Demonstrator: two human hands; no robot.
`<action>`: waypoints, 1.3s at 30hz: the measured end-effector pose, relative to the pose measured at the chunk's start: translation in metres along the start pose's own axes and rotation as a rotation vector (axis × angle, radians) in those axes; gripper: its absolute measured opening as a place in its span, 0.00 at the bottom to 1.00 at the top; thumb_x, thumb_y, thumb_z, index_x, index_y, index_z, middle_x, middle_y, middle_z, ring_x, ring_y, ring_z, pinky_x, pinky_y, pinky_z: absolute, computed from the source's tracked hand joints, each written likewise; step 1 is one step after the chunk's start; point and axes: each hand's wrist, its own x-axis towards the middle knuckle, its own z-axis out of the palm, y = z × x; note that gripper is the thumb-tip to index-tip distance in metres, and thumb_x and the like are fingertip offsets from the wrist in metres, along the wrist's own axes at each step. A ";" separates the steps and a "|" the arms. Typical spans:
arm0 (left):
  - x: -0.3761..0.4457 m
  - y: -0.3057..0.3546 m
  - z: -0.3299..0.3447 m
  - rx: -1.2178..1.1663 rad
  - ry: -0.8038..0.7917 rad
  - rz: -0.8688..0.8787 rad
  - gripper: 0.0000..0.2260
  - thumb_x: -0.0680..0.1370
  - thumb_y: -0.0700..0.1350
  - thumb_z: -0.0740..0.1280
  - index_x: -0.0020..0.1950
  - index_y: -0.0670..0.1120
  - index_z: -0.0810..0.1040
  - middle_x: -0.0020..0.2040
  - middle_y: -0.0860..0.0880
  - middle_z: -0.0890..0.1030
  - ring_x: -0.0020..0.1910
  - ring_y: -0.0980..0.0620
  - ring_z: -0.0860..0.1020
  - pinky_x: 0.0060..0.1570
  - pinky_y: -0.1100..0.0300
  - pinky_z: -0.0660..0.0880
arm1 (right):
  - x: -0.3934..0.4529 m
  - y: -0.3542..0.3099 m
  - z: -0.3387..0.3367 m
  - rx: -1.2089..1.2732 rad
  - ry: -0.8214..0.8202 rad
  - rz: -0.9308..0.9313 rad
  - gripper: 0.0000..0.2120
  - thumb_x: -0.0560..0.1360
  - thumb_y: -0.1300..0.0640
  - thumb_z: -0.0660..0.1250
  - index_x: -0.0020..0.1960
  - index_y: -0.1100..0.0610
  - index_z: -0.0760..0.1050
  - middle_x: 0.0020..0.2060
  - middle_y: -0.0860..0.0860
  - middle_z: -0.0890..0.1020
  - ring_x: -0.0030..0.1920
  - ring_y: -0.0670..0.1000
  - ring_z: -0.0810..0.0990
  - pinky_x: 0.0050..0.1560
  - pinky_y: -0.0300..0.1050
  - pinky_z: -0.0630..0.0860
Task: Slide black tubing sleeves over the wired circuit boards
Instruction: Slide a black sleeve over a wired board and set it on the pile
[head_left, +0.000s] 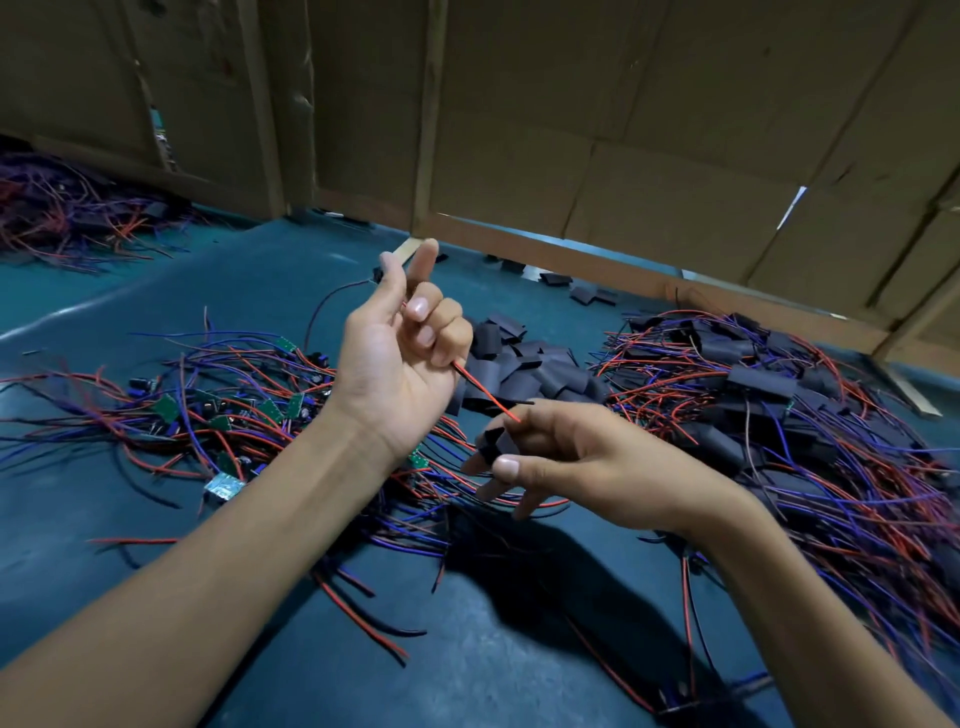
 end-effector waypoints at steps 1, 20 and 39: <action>0.000 0.001 0.001 0.025 -0.004 0.015 0.15 0.85 0.53 0.58 0.54 0.45 0.78 0.28 0.54 0.62 0.26 0.57 0.56 0.25 0.65 0.56 | -0.001 0.000 -0.001 0.030 -0.001 -0.011 0.15 0.75 0.53 0.67 0.59 0.59 0.74 0.58 0.63 0.83 0.56 0.60 0.84 0.51 0.54 0.82; -0.011 0.007 0.013 0.342 -0.083 0.068 0.15 0.85 0.53 0.56 0.59 0.45 0.77 0.27 0.54 0.61 0.25 0.58 0.56 0.18 0.68 0.54 | -0.009 -0.002 -0.019 -0.001 0.057 -0.006 0.21 0.71 0.53 0.74 0.63 0.56 0.80 0.52 0.57 0.87 0.55 0.61 0.85 0.61 0.57 0.80; -0.009 0.002 0.008 0.330 -0.032 0.124 0.15 0.86 0.53 0.57 0.59 0.45 0.77 0.27 0.55 0.62 0.25 0.58 0.56 0.21 0.67 0.54 | -0.004 -0.002 -0.002 -0.029 0.006 -0.016 0.15 0.75 0.54 0.74 0.61 0.56 0.81 0.50 0.58 0.87 0.47 0.54 0.85 0.58 0.59 0.81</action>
